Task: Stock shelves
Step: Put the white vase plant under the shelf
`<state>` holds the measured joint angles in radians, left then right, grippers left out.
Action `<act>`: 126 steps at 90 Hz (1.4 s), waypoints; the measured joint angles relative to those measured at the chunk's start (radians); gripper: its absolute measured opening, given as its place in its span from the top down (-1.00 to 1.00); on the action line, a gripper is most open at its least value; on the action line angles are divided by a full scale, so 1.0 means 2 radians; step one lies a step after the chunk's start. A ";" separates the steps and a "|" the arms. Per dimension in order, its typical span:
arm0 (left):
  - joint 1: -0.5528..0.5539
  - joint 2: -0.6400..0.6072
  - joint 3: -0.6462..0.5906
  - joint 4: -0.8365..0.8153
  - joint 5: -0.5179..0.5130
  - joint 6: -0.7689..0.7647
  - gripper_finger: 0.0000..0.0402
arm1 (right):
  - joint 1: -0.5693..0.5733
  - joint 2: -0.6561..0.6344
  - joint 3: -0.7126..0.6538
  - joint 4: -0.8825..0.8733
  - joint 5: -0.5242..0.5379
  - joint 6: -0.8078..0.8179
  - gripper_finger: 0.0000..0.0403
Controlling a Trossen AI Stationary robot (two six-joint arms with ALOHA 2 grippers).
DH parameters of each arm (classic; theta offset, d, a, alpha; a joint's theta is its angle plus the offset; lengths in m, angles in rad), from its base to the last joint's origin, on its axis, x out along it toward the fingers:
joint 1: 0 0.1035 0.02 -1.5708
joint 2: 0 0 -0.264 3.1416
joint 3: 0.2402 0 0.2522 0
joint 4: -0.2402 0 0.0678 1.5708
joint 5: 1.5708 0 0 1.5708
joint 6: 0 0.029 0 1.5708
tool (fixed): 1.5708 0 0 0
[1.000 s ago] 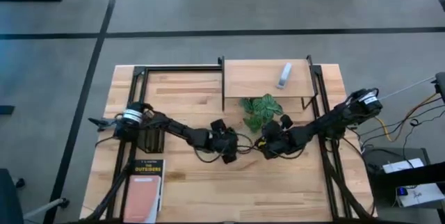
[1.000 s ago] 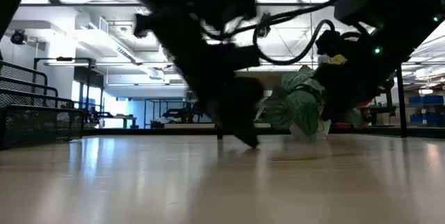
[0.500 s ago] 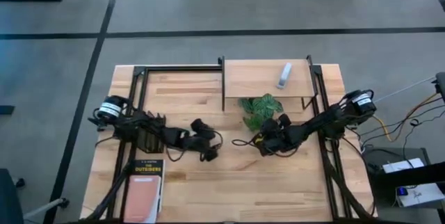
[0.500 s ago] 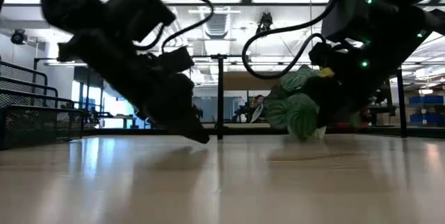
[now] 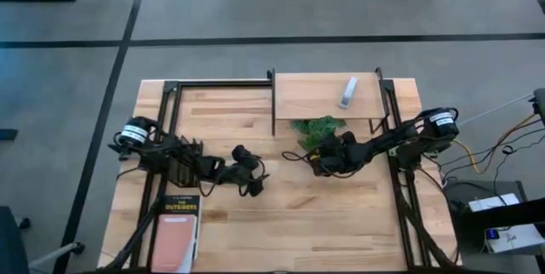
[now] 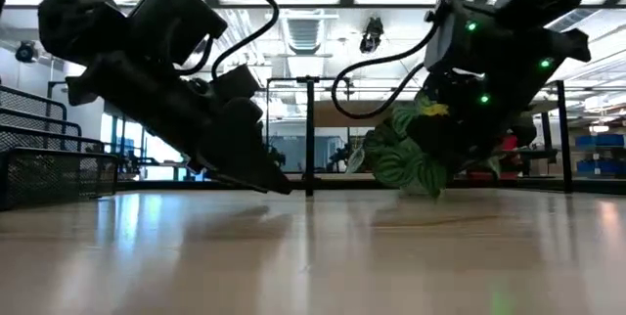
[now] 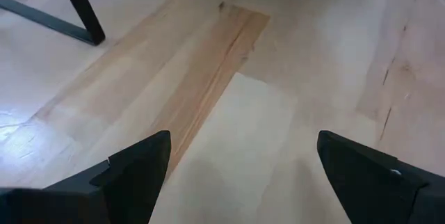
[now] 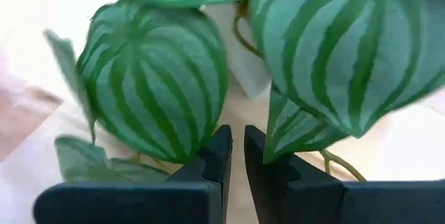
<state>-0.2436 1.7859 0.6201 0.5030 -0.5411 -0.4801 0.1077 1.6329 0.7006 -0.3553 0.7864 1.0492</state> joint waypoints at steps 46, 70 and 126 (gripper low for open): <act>0.000 0.000 0.000 -0.001 0.000 0.002 -0.73 | -0.015 -0.004 0.000 -0.001 -0.004 -0.007 0.86; 0.001 0.000 0.000 -0.001 0.000 0.003 -0.73 | -0.014 -0.024 0.000 -0.004 -0.015 -0.022 0.88; 0.001 -0.001 0.000 -0.003 0.000 0.013 -0.73 | -0.013 -0.120 0.000 -0.112 -0.065 -0.032 0.89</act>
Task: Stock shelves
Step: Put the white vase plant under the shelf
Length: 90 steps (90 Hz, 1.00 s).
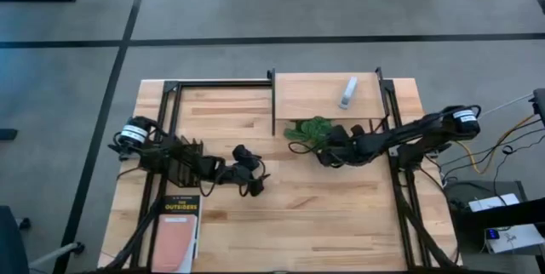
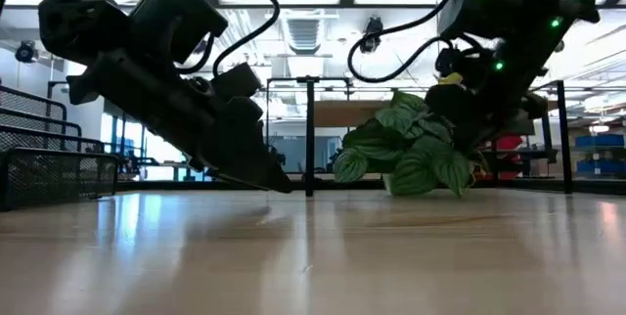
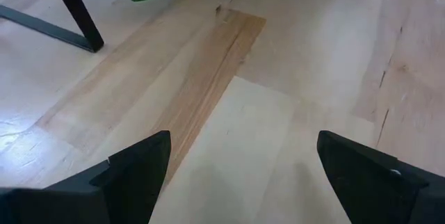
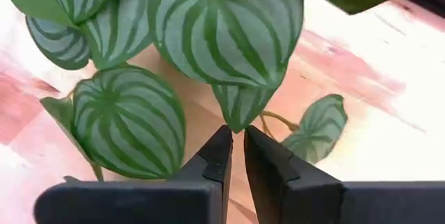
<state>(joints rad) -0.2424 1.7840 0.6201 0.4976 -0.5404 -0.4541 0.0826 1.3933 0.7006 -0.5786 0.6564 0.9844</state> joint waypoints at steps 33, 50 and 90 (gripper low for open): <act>0.000 0.000 0.000 -0.005 0.001 0.000 -0.73 | 0.032 -0.064 0.000 -0.035 -0.031 0.000 0.89; 0.000 0.000 0.000 -0.006 0.001 0.006 -0.73 | 0.048 -0.098 0.000 -0.006 -0.045 -0.006 0.89; 0.000 0.000 0.003 -0.001 0.000 0.013 -0.73 | 0.042 -0.057 0.000 0.211 0.073 -0.078 0.89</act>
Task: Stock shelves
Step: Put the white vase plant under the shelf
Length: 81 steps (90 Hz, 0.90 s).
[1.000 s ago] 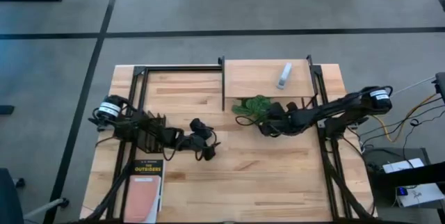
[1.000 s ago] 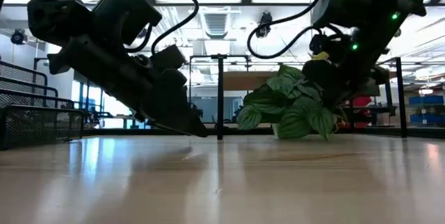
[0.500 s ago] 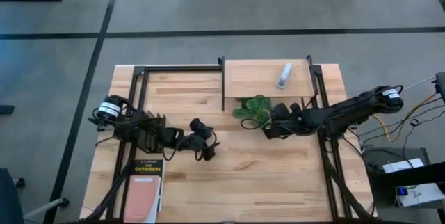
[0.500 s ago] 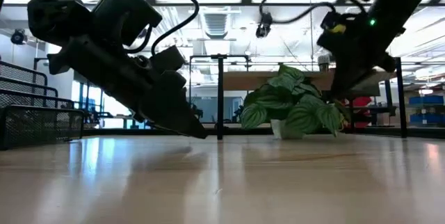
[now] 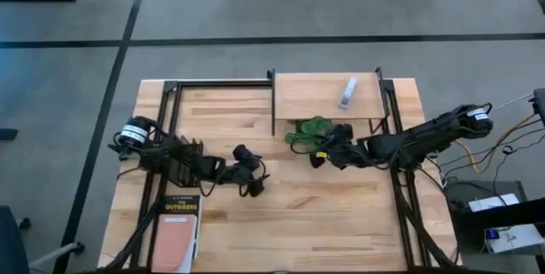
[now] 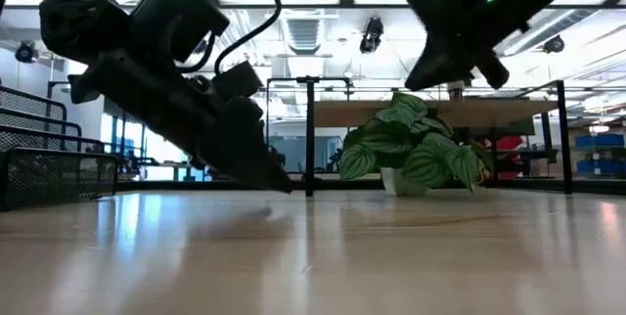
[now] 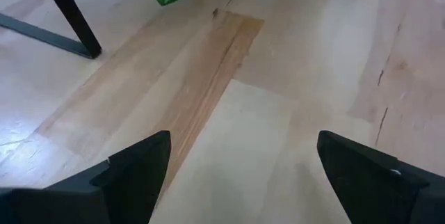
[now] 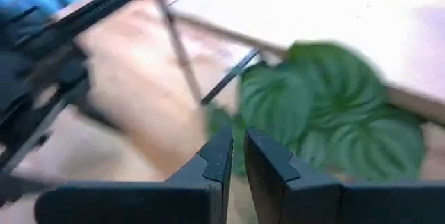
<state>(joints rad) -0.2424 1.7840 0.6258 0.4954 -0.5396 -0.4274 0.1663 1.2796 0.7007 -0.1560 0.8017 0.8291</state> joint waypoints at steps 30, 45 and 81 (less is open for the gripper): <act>0.000 0.000 0.000 -0.001 0.000 -0.001 -0.73 | -0.024 0.062 0.000 0.013 0.075 0.083 0.89; 0.000 0.000 0.000 -0.001 0.002 -0.002 -0.73 | -0.028 0.081 0.000 0.020 0.112 0.087 0.89; 0.000 0.000 0.000 -0.001 0.003 -0.001 -0.73 | -0.046 0.110 0.000 0.022 0.104 0.083 0.89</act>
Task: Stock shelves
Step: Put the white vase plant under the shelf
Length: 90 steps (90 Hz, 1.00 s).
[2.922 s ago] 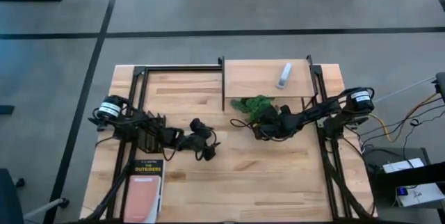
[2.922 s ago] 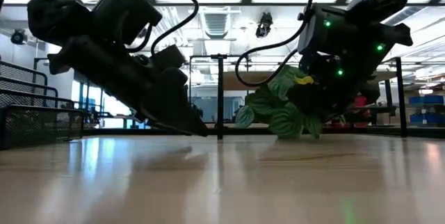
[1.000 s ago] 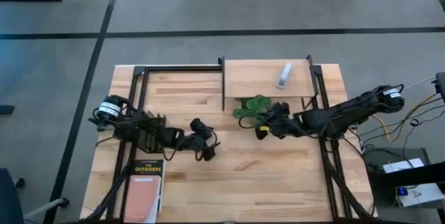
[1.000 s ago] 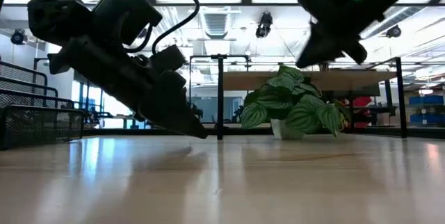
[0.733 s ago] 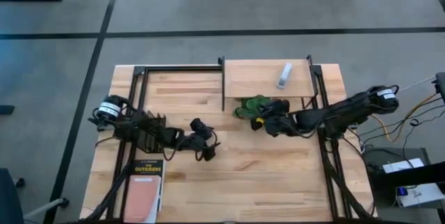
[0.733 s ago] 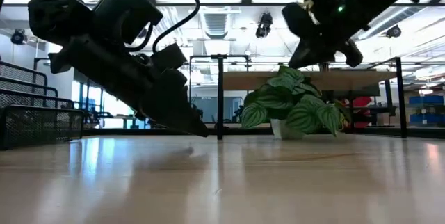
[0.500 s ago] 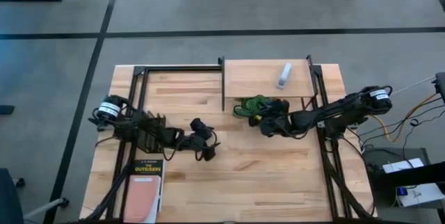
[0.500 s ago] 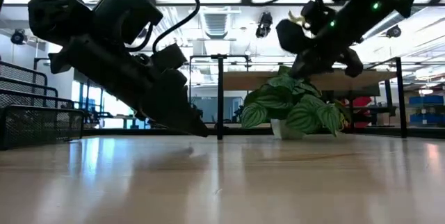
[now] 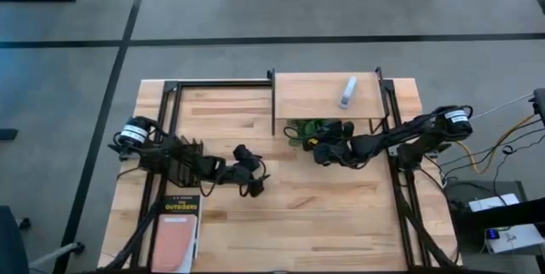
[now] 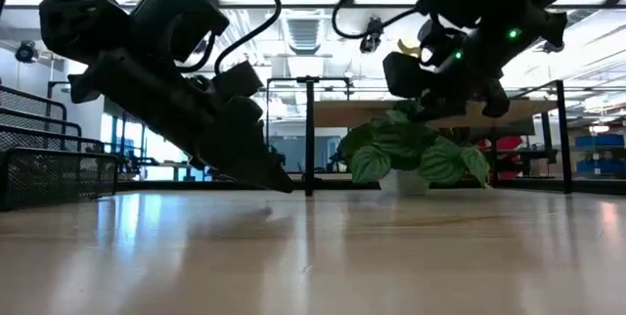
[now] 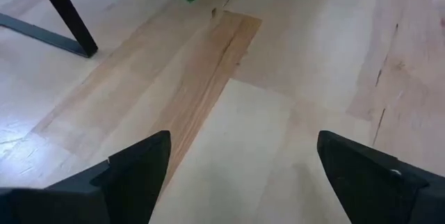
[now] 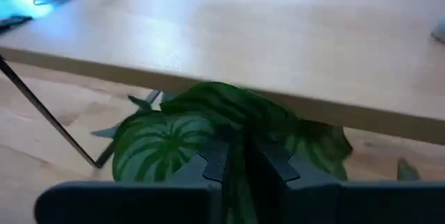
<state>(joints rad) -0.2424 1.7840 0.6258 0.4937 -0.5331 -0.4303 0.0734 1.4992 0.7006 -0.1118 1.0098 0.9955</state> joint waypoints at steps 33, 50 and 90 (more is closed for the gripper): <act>0.000 0.000 0.000 0.000 0.000 0.001 -0.73 | -0.001 -0.028 0.000 -0.001 -0.009 -0.015 0.89; 0.000 0.000 0.000 -0.001 0.000 0.001 -0.73 | -0.001 -0.047 0.007 0.001 -0.008 -0.027 0.89; 0.000 0.000 0.000 -0.001 0.000 0.001 -0.73 | 0.008 -0.061 0.010 0.012 -0.011 -0.039 0.89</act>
<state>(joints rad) -0.2424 1.7840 0.6258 0.4913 -0.5327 -0.4278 0.0898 1.3777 0.7215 -0.0880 0.9875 0.9185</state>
